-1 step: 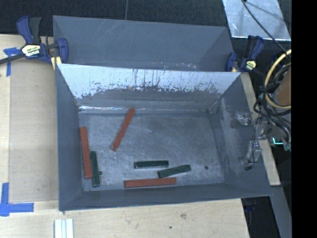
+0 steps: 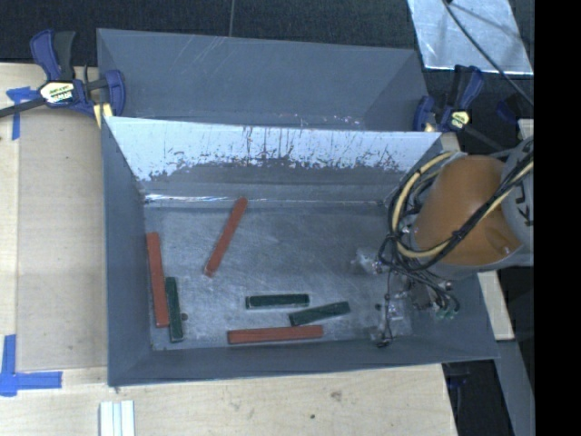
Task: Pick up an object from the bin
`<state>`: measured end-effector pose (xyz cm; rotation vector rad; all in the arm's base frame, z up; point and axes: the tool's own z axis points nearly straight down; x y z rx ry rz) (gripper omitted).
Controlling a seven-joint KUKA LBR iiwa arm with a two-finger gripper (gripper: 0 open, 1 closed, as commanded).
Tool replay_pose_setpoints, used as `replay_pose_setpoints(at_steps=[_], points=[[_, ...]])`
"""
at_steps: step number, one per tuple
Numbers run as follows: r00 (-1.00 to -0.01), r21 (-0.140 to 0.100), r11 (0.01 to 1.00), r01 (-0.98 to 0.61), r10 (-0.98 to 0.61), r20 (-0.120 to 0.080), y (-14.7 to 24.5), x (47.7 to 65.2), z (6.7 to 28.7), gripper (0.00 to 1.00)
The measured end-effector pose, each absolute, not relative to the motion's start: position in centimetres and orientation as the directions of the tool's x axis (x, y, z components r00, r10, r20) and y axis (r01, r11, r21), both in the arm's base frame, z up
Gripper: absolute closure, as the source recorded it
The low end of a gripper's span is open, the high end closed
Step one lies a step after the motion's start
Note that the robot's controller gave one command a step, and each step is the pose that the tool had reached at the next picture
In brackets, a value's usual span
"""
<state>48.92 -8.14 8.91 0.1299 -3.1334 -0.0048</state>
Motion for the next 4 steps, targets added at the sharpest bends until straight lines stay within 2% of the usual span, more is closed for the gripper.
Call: replay_pose_setpoints(at_steps=[1,2,3,4], points=[[-0.986,0.001,0.986,-0.166,-0.166,-0.002,-3.2,49.6,7.0,0.0],[-0.95,-0.002,0.95,-0.311,-0.311,-0.006,-2.5,52.3,10.0,0.0],[-0.961,0.002,0.961,-0.278,-0.278,-0.002,1.1,48.6,8.3,0.0],[-0.961,-0.001,0.961,-0.277,-0.277,-0.003,0.8,48.7,8.3,1.0]])
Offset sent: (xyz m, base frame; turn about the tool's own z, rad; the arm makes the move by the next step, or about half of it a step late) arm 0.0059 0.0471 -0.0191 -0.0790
